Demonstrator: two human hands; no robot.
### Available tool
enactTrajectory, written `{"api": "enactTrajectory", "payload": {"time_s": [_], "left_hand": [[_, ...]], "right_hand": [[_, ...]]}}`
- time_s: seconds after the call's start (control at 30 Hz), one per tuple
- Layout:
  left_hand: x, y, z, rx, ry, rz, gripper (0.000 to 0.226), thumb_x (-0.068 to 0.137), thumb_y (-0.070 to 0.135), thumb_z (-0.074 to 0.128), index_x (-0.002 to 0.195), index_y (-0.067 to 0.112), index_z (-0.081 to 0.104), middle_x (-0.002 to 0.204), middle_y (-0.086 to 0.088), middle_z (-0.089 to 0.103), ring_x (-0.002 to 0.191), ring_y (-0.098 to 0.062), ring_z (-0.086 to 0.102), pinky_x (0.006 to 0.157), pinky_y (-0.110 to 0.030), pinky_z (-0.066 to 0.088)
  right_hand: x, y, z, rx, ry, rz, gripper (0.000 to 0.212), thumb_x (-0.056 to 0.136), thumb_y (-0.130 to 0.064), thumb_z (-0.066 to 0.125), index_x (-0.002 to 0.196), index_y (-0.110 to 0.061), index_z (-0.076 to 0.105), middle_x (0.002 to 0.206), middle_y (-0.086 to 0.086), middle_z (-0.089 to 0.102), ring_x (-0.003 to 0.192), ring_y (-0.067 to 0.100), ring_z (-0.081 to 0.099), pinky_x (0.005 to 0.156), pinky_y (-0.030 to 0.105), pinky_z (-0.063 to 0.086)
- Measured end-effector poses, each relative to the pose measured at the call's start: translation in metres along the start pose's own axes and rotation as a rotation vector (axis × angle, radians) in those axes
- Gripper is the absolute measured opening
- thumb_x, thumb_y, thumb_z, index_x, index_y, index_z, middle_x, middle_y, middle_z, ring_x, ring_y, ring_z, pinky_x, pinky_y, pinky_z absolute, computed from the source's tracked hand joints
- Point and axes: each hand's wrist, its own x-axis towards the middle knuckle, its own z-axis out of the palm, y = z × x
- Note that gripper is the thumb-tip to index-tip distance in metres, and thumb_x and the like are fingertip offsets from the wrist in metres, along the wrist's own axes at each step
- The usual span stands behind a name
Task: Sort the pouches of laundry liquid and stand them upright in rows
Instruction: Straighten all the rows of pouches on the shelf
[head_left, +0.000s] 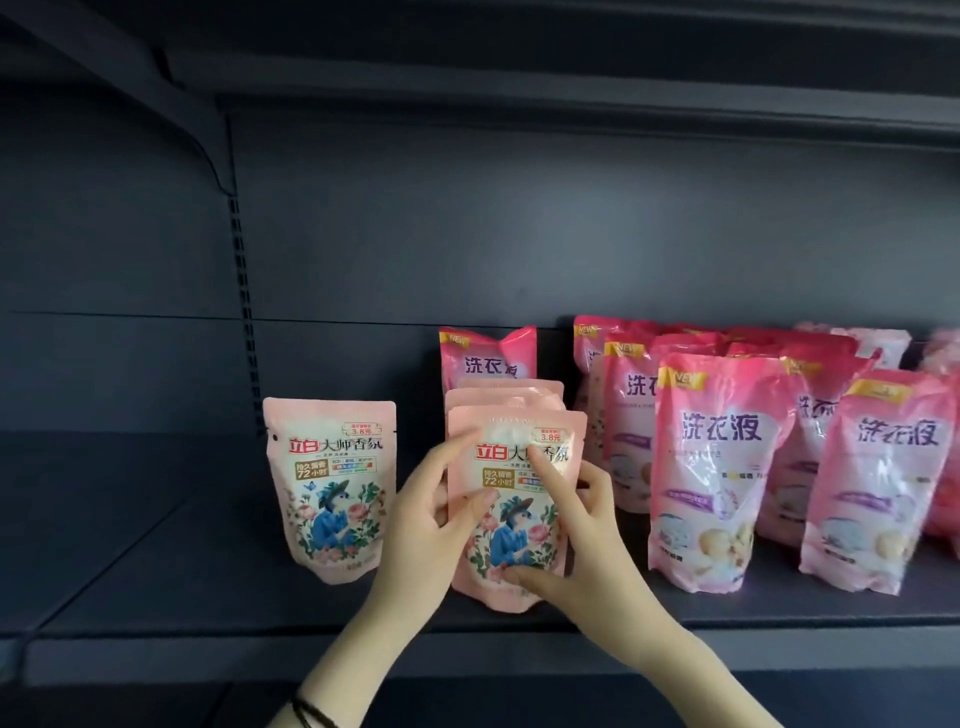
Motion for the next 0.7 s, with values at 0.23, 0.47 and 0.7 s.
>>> {"api": "enactTrajectory", "payload": {"time_s": [0.23,0.47,0.7], "left_hand": [[-0.024,-0.014,-0.013,0.437,0.005,0.063,0.085,0.069,0.041,0.077,0.138,0.058,0.03,0.132,0.033,0.028,0.127,-0.003,0.037,0.1,-0.026,0.043],[-0.028,-0.025,-0.003,0.38,-0.123,-0.039,0.114,0.076,0.013,0.08,0.143,0.06,0.001,0.132,0.043,0.023,0.127,0.023,0.025,0.086,0.009,0.026],[-0.003,-0.035,0.002,0.518,-0.202,-0.031,0.111,0.084,0.013,0.072,0.146,0.05,-0.011,0.14,0.026,0.023,0.115,0.035,0.022,0.083,0.009,0.029]], "right_hand": [[-0.013,0.013,0.003,-0.166,0.115,-0.056,0.095,0.072,-0.039,0.08,0.14,-0.061,0.018,0.134,-0.029,0.015,0.118,-0.007,0.038,0.08,0.006,0.047],[-0.002,0.017,0.003,-0.248,0.084,-0.035,0.094,0.073,-0.046,0.075,0.138,-0.066,0.01,0.13,-0.029,0.017,0.113,-0.009,0.039,0.078,0.023,0.055],[0.024,0.027,0.003,-0.379,0.024,-0.012,0.098,0.077,-0.045,0.073,0.134,-0.07,-0.003,0.118,-0.021,0.025,0.096,0.005,0.053,0.063,0.027,0.055]]}}
